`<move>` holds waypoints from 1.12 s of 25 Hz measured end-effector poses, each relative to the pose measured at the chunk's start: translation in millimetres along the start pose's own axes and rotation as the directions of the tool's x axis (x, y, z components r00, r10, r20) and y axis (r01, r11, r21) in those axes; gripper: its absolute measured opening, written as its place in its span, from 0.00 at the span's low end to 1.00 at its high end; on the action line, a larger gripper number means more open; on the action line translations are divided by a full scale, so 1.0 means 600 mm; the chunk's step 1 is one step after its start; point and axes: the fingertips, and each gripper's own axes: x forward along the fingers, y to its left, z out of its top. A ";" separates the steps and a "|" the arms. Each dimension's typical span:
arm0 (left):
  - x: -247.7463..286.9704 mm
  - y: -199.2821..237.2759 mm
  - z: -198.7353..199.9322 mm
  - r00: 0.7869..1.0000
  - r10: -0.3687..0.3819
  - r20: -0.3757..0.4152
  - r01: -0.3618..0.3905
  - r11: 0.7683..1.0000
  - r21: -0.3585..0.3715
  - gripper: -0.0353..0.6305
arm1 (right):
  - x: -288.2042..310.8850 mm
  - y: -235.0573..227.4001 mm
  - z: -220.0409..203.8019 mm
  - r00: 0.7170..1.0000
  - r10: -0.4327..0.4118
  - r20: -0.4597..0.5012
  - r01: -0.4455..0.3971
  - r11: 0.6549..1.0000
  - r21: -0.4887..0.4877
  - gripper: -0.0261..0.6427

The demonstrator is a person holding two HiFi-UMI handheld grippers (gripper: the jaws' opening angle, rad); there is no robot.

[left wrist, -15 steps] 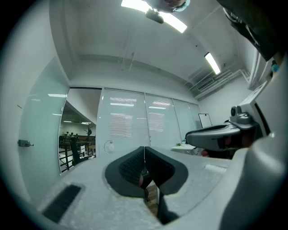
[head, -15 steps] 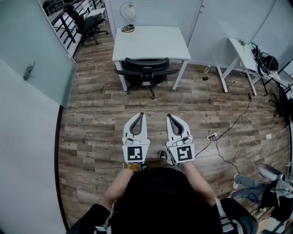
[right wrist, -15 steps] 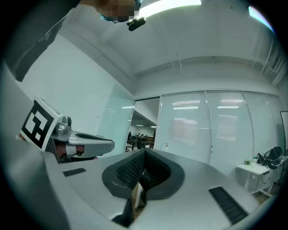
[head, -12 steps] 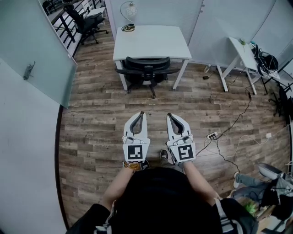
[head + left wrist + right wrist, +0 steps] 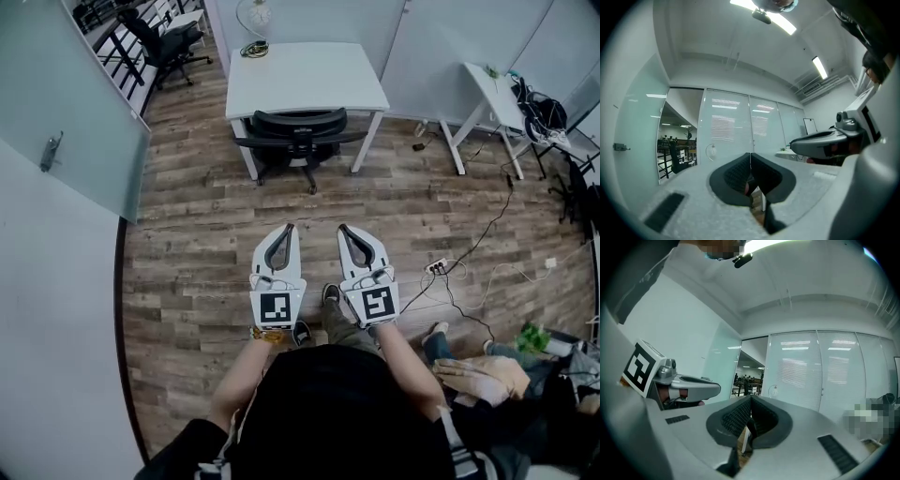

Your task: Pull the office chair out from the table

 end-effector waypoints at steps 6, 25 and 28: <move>0.059 0.013 -0.019 1.000 0.019 -0.019 -0.019 1.000 0.009 0.08 | 0.051 -0.041 -0.031 1.000 0.021 -0.004 -0.021 1.000 0.012 0.05; 0.283 0.019 -0.063 0.991 0.102 -0.084 -0.098 0.994 0.052 0.08 | 0.199 -0.226 -0.106 0.993 0.116 -0.008 -0.115 0.991 0.072 0.05; 0.296 0.019 -0.073 0.987 0.118 -0.107 -0.115 0.993 0.033 0.08 | 0.212 -0.243 -0.114 0.992 0.123 -0.006 -0.122 0.989 0.085 0.05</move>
